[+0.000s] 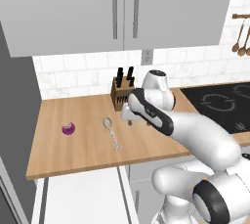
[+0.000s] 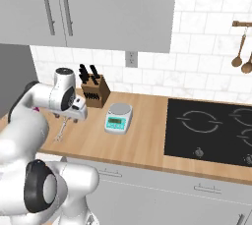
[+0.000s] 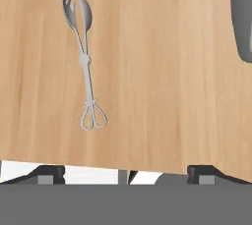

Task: Pick the tongs from the drawer and place it on the counter.

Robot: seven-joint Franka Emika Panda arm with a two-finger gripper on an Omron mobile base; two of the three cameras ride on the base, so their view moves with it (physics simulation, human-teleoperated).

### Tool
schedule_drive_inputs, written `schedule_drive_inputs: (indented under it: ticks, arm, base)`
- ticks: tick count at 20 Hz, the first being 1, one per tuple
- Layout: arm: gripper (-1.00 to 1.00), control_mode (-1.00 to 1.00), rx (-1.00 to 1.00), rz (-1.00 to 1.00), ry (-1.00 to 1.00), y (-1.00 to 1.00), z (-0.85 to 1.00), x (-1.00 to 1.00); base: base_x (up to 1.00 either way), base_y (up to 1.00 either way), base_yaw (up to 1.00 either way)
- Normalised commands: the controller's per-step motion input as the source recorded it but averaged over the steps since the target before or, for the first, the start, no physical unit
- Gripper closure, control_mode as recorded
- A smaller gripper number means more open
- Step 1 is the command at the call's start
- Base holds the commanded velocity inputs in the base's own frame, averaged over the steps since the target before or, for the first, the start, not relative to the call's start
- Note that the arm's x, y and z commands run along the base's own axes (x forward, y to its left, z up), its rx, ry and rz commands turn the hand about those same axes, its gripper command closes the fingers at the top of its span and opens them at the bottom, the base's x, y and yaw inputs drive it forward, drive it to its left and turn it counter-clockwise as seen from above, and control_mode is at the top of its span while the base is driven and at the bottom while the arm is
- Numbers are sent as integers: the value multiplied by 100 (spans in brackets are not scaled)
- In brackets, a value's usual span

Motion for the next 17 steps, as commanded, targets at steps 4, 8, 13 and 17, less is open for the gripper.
schedule_drive_inputs:
  ticks: [4,8,13,17]
  arm:
    - [-100,-100,0,-1,0,-16,80,-70]
    - [-100,-100,0,0,0,-26,76,-76]
    - [-100,-100,0,-1,0,-24,63,-59]
    - [-100,-100,-2,0,0,-9,57,-50]
  base:
    - [0,0,0]
    - [0,0,0]
    - [0,0,0]
    - [0,0,0]
